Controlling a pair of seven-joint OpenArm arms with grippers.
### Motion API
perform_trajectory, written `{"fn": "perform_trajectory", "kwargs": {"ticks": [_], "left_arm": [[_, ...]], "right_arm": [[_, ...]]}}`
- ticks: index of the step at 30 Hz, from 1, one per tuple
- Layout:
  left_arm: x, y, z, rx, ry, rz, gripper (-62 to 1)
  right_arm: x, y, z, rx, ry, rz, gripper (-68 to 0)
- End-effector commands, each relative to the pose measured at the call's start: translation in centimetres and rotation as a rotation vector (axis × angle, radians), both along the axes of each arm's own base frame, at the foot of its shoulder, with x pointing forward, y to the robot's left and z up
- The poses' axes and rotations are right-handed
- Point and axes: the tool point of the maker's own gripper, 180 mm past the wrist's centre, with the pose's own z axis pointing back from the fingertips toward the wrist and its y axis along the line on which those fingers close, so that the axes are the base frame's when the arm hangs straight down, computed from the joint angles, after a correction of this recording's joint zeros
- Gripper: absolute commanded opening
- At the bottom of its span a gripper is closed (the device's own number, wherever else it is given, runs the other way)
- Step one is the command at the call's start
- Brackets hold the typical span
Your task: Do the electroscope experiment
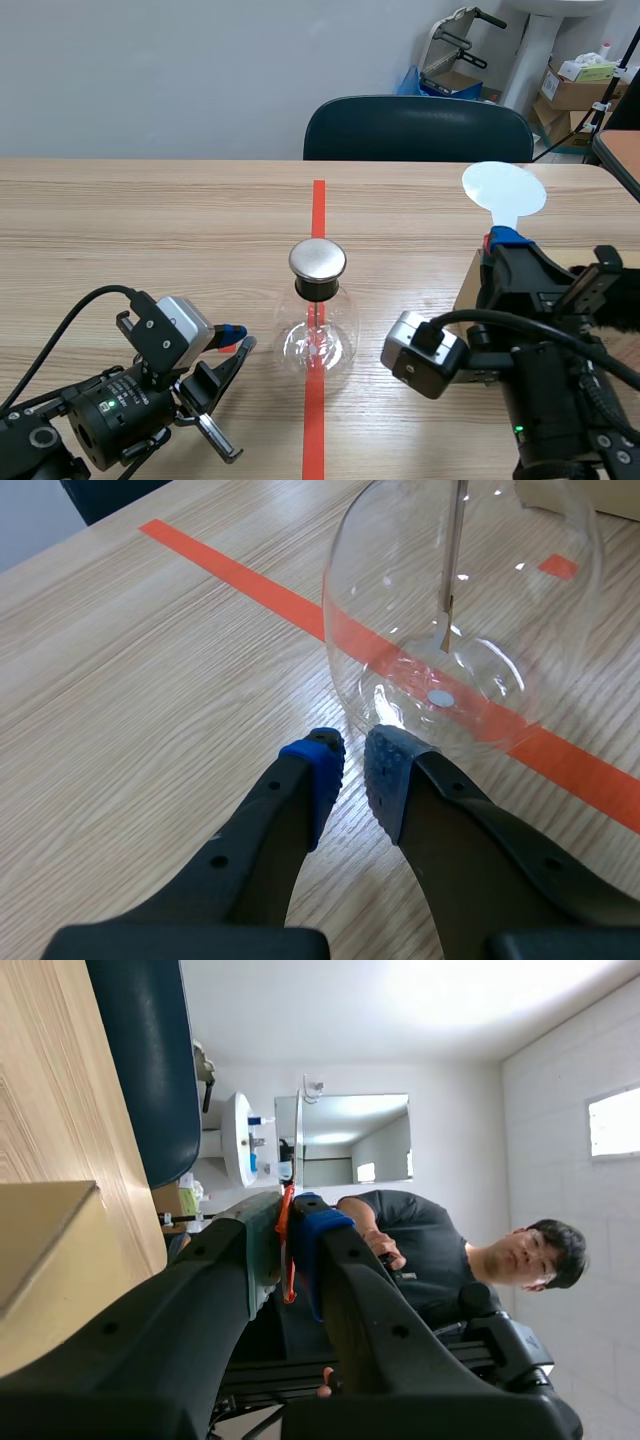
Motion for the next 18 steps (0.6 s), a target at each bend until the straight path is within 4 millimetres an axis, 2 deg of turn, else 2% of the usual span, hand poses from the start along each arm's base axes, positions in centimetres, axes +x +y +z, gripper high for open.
{"fn": "perform_trajectory", "kwargs": {"ticks": [1,7,9,18], "left_arm": [[0.4,-0.5,1.0,-0.028,-0.028,-0.001,-50.9],[0.4,-0.5,1.1,-0.031,-0.031,-0.002,-51.1],[0.4,-0.6,1.2,-0.035,-0.035,-0.003,-54.0],[0.4,-0.6,1.3,-0.041,-0.042,-0.006,-54.3]], "right_arm": [[-0.1,-0.2,1.4,0.004,-0.070,-0.004,-66.4],[-0.2,0.8,1.4,0.046,-0.065,-0.008,-66.4],[-0.3,1.1,1.4,0.053,-0.063,-0.002,-66.4],[-0.2,2.1,0.0,0.033,0.015,0.040,-66.5]]}}
